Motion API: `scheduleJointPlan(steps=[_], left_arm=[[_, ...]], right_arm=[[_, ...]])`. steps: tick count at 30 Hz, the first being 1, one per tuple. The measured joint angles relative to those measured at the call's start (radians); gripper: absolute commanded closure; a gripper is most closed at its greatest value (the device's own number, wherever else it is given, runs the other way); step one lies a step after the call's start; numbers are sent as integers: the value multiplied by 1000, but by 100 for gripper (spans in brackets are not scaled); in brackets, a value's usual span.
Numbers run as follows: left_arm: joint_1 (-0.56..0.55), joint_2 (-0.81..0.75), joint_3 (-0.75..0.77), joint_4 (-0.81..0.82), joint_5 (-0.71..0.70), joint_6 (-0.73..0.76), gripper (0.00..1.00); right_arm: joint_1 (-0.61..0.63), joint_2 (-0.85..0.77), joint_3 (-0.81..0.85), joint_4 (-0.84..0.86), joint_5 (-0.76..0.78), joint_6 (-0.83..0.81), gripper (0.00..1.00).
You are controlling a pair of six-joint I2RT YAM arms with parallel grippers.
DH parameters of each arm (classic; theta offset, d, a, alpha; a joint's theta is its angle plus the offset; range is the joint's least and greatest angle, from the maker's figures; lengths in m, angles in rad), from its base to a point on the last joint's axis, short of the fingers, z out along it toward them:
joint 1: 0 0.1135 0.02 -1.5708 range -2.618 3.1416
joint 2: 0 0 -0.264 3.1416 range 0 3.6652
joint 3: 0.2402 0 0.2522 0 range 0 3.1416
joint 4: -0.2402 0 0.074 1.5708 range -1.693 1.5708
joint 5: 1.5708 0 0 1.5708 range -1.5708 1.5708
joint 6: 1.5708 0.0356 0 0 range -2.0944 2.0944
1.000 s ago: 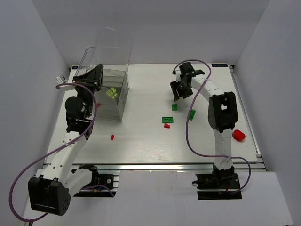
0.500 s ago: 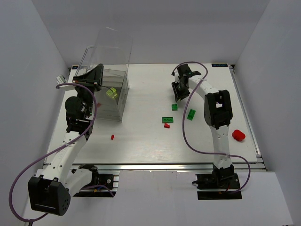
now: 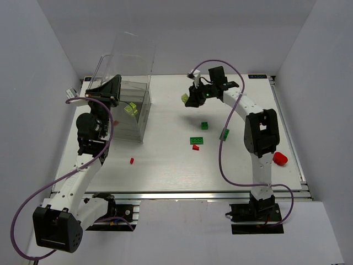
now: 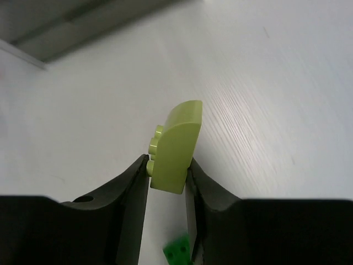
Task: Sort the legos into containers by color
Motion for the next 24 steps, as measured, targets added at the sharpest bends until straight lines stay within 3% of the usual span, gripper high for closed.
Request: scheduleJointPlan(steps=[4, 9, 15, 18, 24], left_arm=[[0, 0, 0, 0, 0, 0, 81], [0, 0, 0, -1, 0, 0, 81], [0, -1, 0, -4, 1, 0, 81], [0, -2, 0, -5, 2, 0, 81], [0, -2, 0, -5, 2, 0, 81]], right_arm=[[60, -21, 9, 162, -234, -55, 100], [183, -6, 13, 453, -285, 8, 100], [301, 117, 122, 759, -188, 259, 100], [322, 198, 207, 807, -87, 374, 100], [353, 229, 216, 826, 82, 480, 100]])
